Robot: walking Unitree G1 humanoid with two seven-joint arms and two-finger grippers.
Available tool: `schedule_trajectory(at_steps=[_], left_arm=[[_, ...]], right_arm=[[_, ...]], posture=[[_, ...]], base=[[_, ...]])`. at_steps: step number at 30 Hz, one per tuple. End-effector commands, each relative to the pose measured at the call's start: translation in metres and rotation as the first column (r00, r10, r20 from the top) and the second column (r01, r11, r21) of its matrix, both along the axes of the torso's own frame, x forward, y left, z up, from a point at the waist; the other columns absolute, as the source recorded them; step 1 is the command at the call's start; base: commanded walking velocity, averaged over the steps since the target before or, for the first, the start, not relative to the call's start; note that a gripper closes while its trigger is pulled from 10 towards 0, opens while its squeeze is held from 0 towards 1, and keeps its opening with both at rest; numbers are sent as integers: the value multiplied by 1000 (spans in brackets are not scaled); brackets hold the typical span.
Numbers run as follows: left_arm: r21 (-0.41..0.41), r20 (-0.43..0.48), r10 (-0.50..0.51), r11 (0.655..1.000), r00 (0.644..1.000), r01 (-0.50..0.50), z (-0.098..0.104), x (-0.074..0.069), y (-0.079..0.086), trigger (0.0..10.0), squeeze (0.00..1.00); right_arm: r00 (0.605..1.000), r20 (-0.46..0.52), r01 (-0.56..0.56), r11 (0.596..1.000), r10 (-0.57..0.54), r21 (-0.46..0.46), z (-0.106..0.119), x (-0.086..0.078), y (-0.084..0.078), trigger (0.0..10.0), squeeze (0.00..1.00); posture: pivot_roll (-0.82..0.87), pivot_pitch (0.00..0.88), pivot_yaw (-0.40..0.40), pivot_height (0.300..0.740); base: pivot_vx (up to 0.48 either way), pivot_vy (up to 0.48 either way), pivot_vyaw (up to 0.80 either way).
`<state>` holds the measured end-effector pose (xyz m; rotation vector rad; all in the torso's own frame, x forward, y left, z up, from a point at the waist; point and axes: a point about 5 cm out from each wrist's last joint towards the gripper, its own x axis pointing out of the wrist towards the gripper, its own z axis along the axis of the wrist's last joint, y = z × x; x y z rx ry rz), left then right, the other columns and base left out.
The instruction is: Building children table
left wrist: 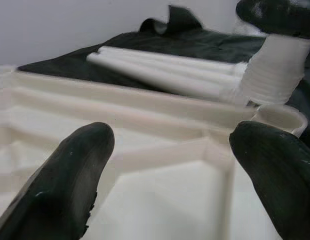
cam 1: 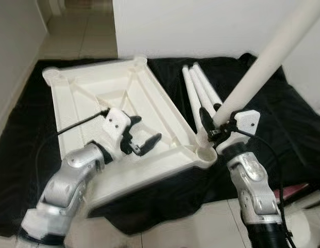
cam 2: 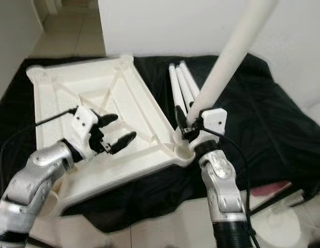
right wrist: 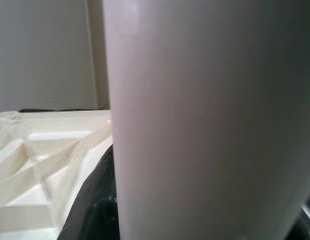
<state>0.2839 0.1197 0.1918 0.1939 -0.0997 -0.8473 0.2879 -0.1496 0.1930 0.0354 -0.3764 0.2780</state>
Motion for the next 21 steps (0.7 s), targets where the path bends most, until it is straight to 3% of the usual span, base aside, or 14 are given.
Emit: schedule_trajectory(at_steps=[1,9,21], left_arm=[[16,11,5,1000,1000,-5,-1,0,-2,10000,0],[69,42,8,998,999,-11,-4,-1,-6,10000,0],[40,51,7,999,999,-9,-2,-2,-8,10000,0]], right_arm=[[1000,11,-18,1000,18,-13,1,0,4,10000,0],[1000,5,-20,1000,20,-13,-1,0,5,10000,0],[1000,2,-12,1000,12,-17,-2,0,4,10000,0]], posture=[[2,71,-42,740],[6,81,-43,740],[1,91,-39,740]], base=[[0,0,0],[0,0,0],[0,0,0]])
